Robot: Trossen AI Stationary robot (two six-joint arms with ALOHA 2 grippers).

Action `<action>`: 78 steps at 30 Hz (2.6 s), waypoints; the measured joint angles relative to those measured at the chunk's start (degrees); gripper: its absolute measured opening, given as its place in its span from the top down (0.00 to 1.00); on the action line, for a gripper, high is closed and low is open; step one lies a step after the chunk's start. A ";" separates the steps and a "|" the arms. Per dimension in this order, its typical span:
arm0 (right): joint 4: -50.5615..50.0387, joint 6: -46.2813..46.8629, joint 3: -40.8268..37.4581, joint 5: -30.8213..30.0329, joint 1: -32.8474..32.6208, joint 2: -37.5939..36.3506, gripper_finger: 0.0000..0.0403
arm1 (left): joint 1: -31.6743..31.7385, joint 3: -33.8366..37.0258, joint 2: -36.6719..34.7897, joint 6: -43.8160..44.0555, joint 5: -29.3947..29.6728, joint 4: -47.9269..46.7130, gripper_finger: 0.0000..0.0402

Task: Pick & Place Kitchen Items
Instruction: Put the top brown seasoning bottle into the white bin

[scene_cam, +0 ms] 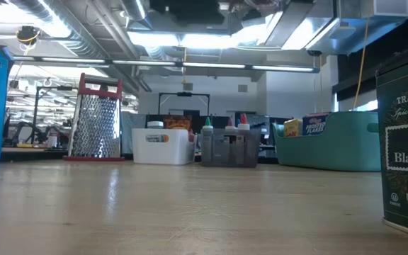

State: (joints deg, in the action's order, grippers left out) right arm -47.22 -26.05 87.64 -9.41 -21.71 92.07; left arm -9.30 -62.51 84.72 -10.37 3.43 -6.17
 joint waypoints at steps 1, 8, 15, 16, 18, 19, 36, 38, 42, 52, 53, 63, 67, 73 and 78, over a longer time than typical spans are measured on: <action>0.00 -0.27 0.00 -1.10 -0.45 0.12 0.52 | 0.49 0.99 0.03 1.02 -0.03 2.04 0.54; 1.27 -2.49 0.02 -6.79 -1.84 1.15 0.51 | 1.84 3.16 0.46 2.81 -1.81 9.86 0.42; 2.06 -4.28 0.02 -9.72 -1.93 1.77 0.51 | 1.07 3.21 0.58 2.28 -1.83 9.81 0.33; 2.47 -4.30 0.04 -9.41 -1.91 1.77 0.51 | 1.05 3.21 0.58 2.28 -1.83 9.87 0.33; 2.71 -4.71 0.03 -9.20 -1.90 1.81 0.51 | 1.09 3.21 0.58 2.30 -1.76 9.83 0.31; 2.97 -5.05 0.04 -9.18 -1.91 1.81 0.51 | 1.09 3.21 0.58 2.32 -1.66 9.81 0.31; 4.62 -6.53 0.02 -8.93 0.31 1.94 0.51 | 0.00 3.21 5.65 1.69 -3.15 20.01 0.28; 4.92 -6.92 0.02 -8.03 0.72 2.19 0.51 | -0.04 3.21 5.65 1.58 -3.14 20.70 0.28; 5.71 -7.60 0.02 -7.94 1.21 2.50 0.51 | 0.12 3.21 6.07 0.60 -3.18 21.68 0.28; 7.74 -9.45 -0.02 -7.00 1.35 2.82 0.51 | 0.48 3.21 6.76 0.09 -3.07 21.14 0.32; 7.74 -9.54 -0.02 -6.99 1.35 2.82 0.51 | 0.53 3.21 6.79 -0.14 -3.07 20.93 0.34; 7.39 -9.08 -0.02 -5.75 1.42 2.75 0.51 | 0.50 3.25 6.79 -2.12 -3.20 20.22 0.51; 7.84 -9.15 -0.02 -4.12 1.46 2.75 0.50 | 0.29 3.25 6.79 -2.73 -3.25 20.24 0.54; 7.97 -9.06 0.02 -3.99 1.58 2.75 0.47 | 0.09 3.25 6.79 -2.88 -3.10 20.59 0.54; 8.04 -7.62 0.02 -3.80 1.89 2.75 0.47 | 0.07 3.27 6.79 -2.93 -3.05 20.76 0.54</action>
State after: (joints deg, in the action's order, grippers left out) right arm -39.18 -33.67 87.66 -13.21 -19.82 94.83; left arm -9.23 -59.24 91.50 -13.30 0.38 14.59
